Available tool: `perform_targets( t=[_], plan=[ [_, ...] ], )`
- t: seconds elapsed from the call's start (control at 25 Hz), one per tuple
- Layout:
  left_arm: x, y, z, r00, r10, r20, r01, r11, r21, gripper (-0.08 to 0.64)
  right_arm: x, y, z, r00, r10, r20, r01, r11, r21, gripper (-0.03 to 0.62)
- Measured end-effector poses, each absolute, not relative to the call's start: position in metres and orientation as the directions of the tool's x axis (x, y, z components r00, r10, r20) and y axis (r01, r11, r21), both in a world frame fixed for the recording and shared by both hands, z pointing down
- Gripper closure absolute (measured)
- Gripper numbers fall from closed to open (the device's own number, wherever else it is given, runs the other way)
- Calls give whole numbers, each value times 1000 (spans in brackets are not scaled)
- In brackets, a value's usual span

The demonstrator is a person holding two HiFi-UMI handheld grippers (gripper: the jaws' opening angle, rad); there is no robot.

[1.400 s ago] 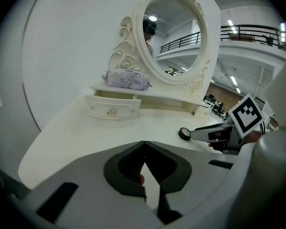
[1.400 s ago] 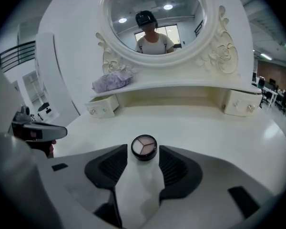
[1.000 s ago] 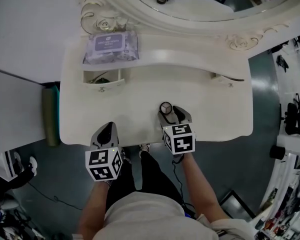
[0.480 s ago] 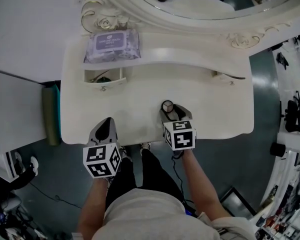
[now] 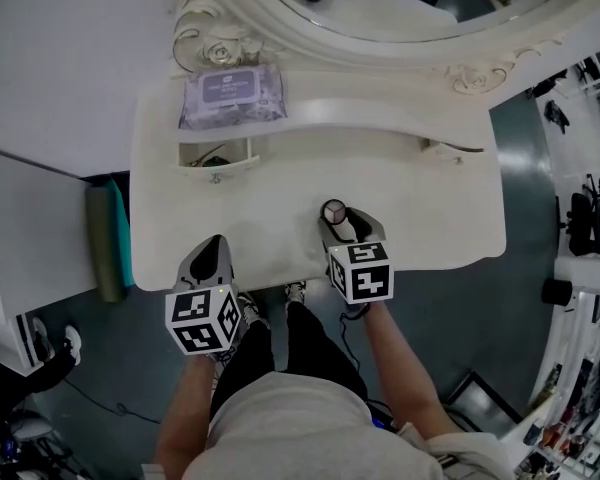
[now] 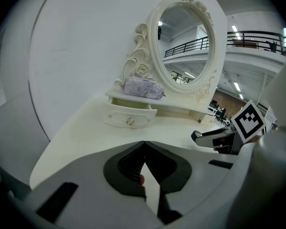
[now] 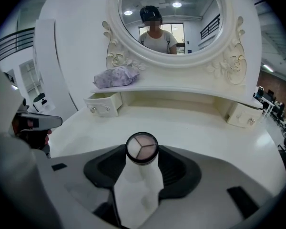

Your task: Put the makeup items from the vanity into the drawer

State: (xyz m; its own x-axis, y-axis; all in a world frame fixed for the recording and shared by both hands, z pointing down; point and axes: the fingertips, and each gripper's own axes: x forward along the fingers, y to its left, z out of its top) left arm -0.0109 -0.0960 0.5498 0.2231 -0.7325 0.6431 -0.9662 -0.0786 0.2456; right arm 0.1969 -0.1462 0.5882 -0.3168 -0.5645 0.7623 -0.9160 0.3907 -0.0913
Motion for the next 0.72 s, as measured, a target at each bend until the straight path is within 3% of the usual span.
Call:
perform_targets(
  t=[0.72],
  plan=[
    [-87,-70,477,276,-838,470,-948,-158,276,555,117,-111,499,-299,-695,654,-929,368,-34,368]
  ],
)
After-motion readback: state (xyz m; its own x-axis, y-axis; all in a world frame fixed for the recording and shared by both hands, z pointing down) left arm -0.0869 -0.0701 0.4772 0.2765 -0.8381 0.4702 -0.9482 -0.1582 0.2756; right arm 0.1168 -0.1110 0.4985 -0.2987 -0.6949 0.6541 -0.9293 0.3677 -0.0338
